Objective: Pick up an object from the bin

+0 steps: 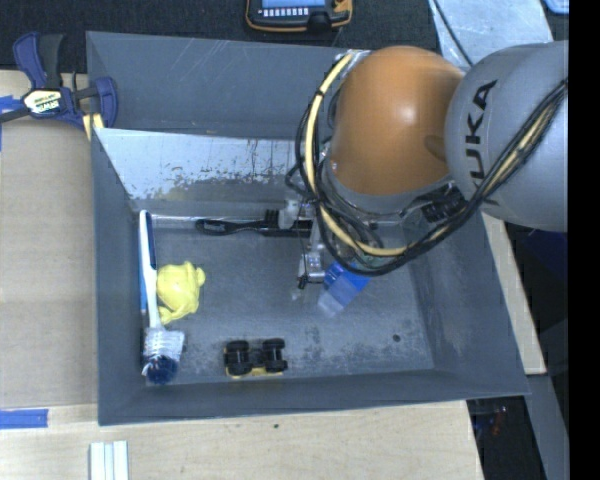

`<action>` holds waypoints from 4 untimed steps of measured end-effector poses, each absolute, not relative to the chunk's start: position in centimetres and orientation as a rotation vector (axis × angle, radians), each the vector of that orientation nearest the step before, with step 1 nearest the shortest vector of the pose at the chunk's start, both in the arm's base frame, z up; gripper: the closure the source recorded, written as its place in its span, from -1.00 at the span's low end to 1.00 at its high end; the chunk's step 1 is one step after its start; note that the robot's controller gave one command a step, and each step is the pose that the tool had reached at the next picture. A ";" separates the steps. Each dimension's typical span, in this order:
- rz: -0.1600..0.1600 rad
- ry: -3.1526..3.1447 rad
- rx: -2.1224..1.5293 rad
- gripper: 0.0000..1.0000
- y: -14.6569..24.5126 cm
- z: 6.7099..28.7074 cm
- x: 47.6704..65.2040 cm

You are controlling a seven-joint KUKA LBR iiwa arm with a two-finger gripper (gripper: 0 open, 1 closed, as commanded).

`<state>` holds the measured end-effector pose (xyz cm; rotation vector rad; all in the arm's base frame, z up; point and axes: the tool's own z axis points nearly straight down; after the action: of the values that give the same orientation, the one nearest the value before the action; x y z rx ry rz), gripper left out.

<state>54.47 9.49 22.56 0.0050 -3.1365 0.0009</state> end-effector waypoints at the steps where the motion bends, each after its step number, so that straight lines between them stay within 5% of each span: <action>1: -0.001 -3.145 0.000 -1.00 9.4 23.1 54.6; 2: -0.001 -3.144 0.157 -1.00 11.1 15.2 51.8; 3: -0.002 -3.149 0.224 -1.00 13.0 15.8 48.3; 4: -0.001 -3.092 0.599 -1.00 13.9 15.0 48.3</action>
Offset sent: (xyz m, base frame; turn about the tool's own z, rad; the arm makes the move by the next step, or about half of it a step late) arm -0.0556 0.0339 -0.1556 -0.2010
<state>48.34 13.93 15.04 0.5985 -3.0916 -0.0007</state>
